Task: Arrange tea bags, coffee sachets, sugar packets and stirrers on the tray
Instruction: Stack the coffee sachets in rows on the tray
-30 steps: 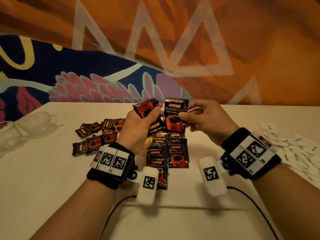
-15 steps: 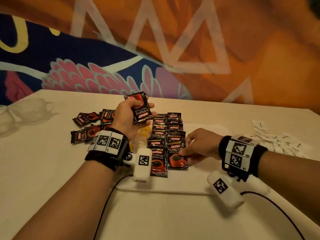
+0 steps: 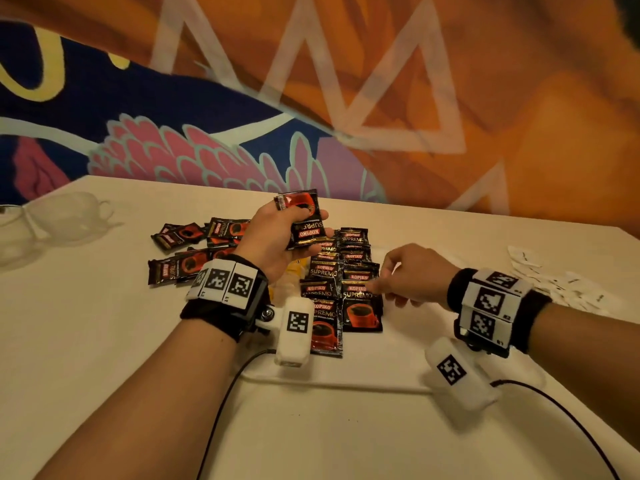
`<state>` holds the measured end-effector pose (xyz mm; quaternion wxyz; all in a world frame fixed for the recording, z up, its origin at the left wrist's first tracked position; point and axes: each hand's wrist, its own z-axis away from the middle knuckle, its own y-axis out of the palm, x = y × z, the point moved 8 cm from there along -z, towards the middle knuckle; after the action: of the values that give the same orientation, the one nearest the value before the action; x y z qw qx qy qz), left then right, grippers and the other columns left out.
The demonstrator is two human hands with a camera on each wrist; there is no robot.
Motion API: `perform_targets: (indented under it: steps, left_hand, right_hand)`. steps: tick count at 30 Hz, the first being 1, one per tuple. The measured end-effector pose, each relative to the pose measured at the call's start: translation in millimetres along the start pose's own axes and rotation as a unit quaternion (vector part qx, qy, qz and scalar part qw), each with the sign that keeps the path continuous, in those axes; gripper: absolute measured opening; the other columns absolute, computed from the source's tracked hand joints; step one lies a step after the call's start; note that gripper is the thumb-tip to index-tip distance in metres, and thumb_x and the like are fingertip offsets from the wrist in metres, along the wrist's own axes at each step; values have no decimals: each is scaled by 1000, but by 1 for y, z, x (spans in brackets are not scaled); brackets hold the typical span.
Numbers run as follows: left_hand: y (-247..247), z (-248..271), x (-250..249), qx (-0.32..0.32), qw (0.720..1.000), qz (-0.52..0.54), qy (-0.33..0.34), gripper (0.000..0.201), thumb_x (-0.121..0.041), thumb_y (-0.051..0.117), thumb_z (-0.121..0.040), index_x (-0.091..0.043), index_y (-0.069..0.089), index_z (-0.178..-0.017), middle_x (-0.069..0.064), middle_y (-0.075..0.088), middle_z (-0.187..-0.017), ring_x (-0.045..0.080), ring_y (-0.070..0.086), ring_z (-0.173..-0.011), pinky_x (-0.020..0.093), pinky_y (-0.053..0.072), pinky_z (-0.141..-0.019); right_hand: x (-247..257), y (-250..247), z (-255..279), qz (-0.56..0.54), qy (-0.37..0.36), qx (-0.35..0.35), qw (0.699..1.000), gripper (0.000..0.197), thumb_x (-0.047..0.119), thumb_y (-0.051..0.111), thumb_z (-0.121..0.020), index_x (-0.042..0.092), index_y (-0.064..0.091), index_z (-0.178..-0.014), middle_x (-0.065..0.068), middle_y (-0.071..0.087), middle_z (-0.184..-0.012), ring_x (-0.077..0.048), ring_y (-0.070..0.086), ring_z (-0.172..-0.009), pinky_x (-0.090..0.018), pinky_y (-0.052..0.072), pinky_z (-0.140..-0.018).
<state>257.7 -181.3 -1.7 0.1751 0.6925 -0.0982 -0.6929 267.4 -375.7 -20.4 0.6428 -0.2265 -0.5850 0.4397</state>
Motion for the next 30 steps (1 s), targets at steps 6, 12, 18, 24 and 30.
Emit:
perform_targets:
  steps: [6, 12, 18, 24, 30]
  left_hand:
    - [7, 4, 6, 19, 996, -81, -2, 15, -11, 66, -87, -13, 63, -102, 3, 68, -85, 15, 65, -69, 21, 48, -45]
    - [17, 7, 11, 30, 997, -76, 1, 32, -34, 64, -88, -11, 63, -110, 6, 69, -91, 17, 65, -72, 22, 45, -43]
    - [10, 4, 0, -7, 996, -84, 32, 42, -49, 55, -90, -11, 62, -106, 10, 69, -93, 26, 67, -82, 26, 44, -48]
    - [24, 9, 1, 68, 981, -171, 58, 25, -25, 67, -86, -11, 65, -107, 11, 71, -102, 23, 69, -90, 25, 48, -50]
    - [22, 8, 0, 41, 994, -86, 57, 15, -19, 65, -88, -13, 62, -101, 8, 69, -94, 18, 67, -79, 24, 48, -49]
  right_hand:
    - [54, -37, 3, -110, -129, -95, 981, 37, 46, 82, -66, 18, 66, -85, -1, 69, -79, -15, 67, -73, -30, 50, -58]
    - [67, -30, -4, -133, -161, -119, 971, 24, 30, 82, -72, 24, 69, -92, -2, 69, -86, -21, 68, -82, -46, 57, -79]
    - [54, -42, -5, -281, -136, -97, 945, 23, -8, 64, -80, 14, 62, -72, -7, 64, -75, -27, 61, -74, -39, 52, -72]
    - [64, -51, 2, -249, -176, -67, 950, 22, -5, 65, -82, 17, 65, -84, -5, 61, -80, -18, 59, -74, -28, 48, -61]
    - [41, -32, 1, -428, -109, -17, 897, 16, 8, 67, -87, 12, 61, -101, -4, 68, -89, -11, 65, -71, -17, 47, -54]
